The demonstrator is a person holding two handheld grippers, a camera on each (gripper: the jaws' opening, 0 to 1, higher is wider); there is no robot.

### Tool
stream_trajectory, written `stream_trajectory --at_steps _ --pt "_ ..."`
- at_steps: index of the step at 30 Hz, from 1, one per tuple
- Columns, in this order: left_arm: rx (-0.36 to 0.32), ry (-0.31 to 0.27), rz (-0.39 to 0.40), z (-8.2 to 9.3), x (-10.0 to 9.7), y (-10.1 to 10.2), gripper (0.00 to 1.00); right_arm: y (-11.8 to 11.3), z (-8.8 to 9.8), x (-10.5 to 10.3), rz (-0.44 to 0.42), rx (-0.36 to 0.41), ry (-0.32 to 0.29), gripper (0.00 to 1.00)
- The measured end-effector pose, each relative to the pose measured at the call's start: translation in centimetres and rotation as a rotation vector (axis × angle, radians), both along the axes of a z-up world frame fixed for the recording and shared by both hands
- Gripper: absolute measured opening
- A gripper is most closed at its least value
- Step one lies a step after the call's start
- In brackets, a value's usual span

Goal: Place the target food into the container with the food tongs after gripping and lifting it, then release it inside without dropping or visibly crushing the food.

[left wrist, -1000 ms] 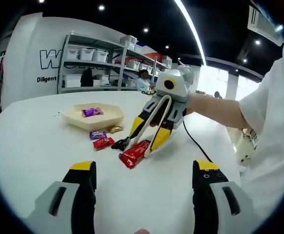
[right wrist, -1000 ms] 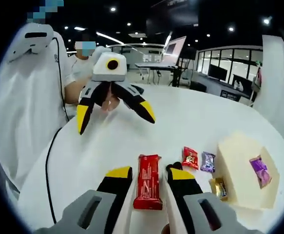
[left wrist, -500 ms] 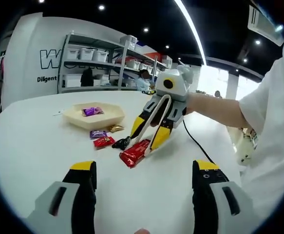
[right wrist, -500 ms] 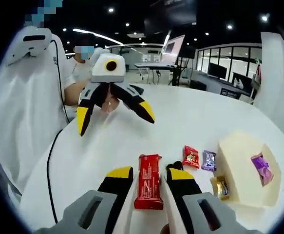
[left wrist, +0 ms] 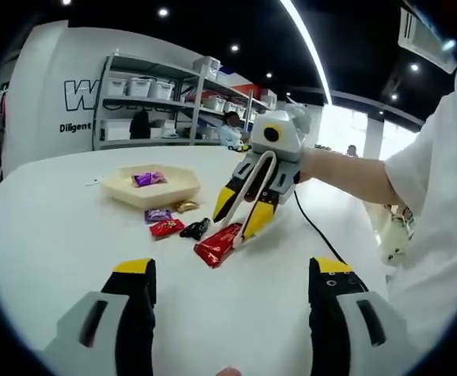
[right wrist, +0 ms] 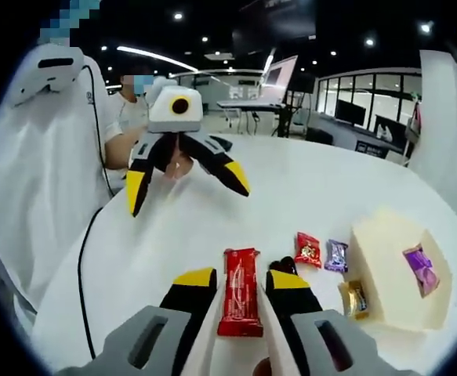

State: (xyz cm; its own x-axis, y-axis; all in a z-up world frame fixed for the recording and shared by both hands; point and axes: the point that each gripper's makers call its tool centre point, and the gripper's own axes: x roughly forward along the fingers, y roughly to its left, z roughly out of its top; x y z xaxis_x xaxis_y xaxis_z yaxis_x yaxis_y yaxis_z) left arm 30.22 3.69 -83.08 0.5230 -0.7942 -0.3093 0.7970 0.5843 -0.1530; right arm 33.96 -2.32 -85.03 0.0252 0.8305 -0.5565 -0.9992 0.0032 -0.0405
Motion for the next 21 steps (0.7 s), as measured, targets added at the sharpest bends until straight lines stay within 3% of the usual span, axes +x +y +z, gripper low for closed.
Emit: stream_trajectory --at_steps 21 --pt "-0.001 -0.003 -0.001 0.1 0.0 0.0 0.78 -0.7 2.9 0.8 -0.016 0.001 -0.046 0.18"
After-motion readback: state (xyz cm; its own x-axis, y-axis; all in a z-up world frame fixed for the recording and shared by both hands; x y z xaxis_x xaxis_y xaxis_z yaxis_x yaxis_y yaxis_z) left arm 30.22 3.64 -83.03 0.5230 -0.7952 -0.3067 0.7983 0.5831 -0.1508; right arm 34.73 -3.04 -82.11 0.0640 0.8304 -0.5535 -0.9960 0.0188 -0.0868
